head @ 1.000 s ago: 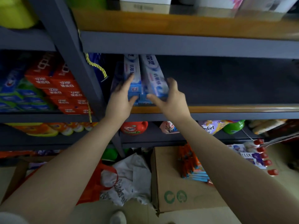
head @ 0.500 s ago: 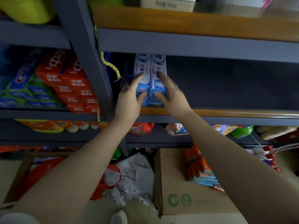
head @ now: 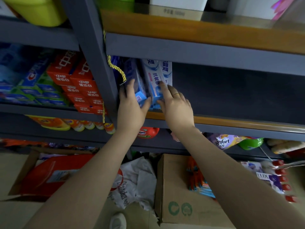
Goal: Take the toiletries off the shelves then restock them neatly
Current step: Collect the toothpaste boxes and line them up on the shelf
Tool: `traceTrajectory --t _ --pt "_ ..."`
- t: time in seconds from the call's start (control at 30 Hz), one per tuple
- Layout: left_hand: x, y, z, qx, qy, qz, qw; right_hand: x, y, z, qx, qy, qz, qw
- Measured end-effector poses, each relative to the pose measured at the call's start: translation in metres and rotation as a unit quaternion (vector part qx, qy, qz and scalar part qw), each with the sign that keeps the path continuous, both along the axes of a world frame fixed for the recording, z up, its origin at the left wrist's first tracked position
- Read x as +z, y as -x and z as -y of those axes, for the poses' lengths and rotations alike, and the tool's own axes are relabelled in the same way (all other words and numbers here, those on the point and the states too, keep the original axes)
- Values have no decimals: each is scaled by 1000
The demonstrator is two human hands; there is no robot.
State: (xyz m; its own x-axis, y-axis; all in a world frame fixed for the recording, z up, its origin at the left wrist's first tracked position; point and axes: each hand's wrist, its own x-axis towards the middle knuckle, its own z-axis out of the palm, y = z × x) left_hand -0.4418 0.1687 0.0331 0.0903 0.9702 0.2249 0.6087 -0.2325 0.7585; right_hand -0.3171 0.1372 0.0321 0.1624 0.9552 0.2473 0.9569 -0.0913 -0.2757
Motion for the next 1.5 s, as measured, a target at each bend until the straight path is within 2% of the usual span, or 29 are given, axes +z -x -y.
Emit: traceTrajectory --t 0.17,0.27,0.37,0.5,0.6,0.67,0.77,0.83,0.87,0.93,1.0,1.1,1.2,1.37,1.5 --pt "5 -1 -5 14 26 -37 999 -4 -3 3 -12 -76 81 994" --pt "9 -10 -7 25 37 -118 992 -2 -6 3 -16 -83 91 992" --pt "4 -13 -8 12 30 -227 973 -1 -12 4 -11 -86 71 994" --pt "1 -12 -12 -14 86 -246 965 5 -19 2 32 -21 -7 999" --pt "0 -8 -9 -55 20 -281 958 5 -16 -2 72 -17 -59 996" --pt "-2 0 0 -91 -58 -266 958 3 -15 -5 84 -16 -64 994" --pt "-7 17 25 -105 -60 -194 974 -3 -19 -4 80 -11 -127 989" --pt "-17 27 38 -117 -91 -200 969 -7 -23 -1 56 10 -218 974" --pt "-24 30 42 -126 -108 -231 959 -9 -25 0 47 25 -237 970" --pt "-38 33 44 -137 -101 -296 940 -14 -27 3 44 50 -209 976" --pt "-46 34 42 -131 -64 -309 940 -16 -26 2 49 40 -163 985" --pt "-45 35 36 -124 -57 -321 937 -17 -22 -2 51 30 -121 991" --pt "-39 36 34 -136 -68 -297 943 -20 -16 -6 44 27 -107 993" --pt "-19 32 26 -122 -65 -183 973 -20 -18 -6 39 23 -122 991" --pt "-14 17 7 -94 -26 -185 978 -17 -18 -11 42 23 -154 987"
